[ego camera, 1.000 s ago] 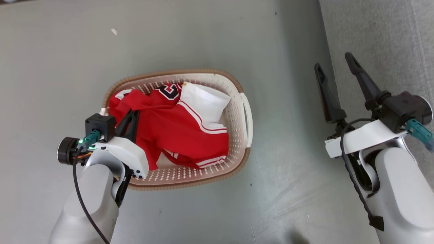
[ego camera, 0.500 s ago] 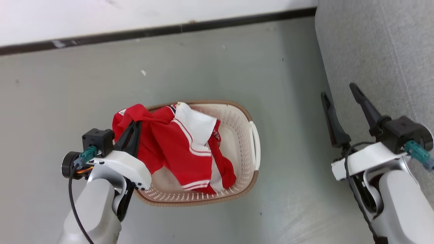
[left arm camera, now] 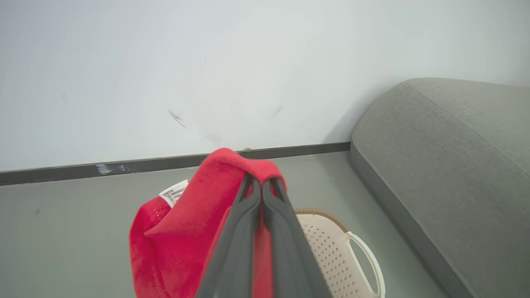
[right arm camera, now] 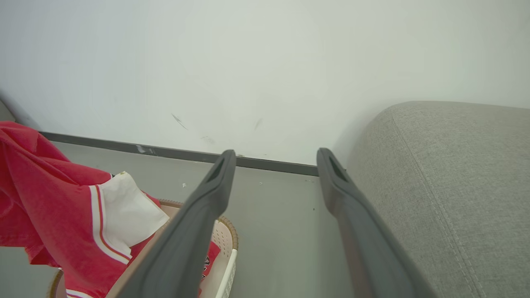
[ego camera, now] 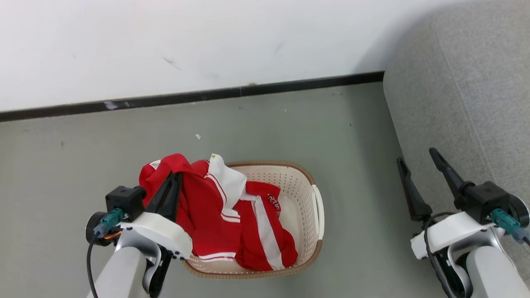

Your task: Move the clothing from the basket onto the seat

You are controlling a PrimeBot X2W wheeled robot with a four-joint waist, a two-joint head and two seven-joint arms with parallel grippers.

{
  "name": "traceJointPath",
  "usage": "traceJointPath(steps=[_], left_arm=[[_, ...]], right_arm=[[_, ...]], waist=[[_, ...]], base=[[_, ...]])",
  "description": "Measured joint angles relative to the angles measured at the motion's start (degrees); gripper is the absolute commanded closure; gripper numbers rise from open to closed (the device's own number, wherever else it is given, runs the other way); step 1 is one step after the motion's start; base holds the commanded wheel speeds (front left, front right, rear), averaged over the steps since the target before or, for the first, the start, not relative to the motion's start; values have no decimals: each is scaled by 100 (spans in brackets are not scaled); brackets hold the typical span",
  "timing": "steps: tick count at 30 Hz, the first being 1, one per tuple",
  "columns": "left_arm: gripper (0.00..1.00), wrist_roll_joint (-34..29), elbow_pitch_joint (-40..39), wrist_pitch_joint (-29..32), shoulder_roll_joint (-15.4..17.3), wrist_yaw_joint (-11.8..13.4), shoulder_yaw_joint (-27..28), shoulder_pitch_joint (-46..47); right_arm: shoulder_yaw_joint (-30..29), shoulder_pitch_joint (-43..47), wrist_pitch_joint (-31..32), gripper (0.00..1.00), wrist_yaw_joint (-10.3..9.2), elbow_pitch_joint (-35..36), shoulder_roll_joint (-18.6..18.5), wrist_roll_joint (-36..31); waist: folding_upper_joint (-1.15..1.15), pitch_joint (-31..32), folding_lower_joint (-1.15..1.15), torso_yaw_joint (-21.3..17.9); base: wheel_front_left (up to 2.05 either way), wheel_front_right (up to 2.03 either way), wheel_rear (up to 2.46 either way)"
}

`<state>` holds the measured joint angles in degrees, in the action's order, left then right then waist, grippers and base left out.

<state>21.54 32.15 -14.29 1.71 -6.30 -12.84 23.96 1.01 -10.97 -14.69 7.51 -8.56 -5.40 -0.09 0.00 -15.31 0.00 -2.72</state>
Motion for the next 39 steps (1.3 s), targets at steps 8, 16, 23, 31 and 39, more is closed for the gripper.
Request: traceJointPath(steps=[8,16,23,31,39], left_arm=[[100,92,-236,0,2,-18,-92,-349],[100,114,-437,0,7,-8,-108,-687],[100,115,-617,1,11,23,-163,-1026],[100,156,-826,71,16,130,-200,-1289],[100,156,-1104,242,22,171,-291,-1424]], right_arm=[[4,332,0,0,0,-32,7,0],[100,651,0,0,0,-42,9,-2],[187,919,0,0,0,-44,9,-11],[382,1116,1,0,0,-54,2,-26],[649,1140,1,0,0,-23,-27,-49]], waist=[[0,466,0,72],[0,928,0,143],[0,1304,0,209],[0,1580,0,281],[0,1742,0,370]], base=[[0,0,0],[0,0,0],[0,0,0],[0,0,0],[0,0,0]])
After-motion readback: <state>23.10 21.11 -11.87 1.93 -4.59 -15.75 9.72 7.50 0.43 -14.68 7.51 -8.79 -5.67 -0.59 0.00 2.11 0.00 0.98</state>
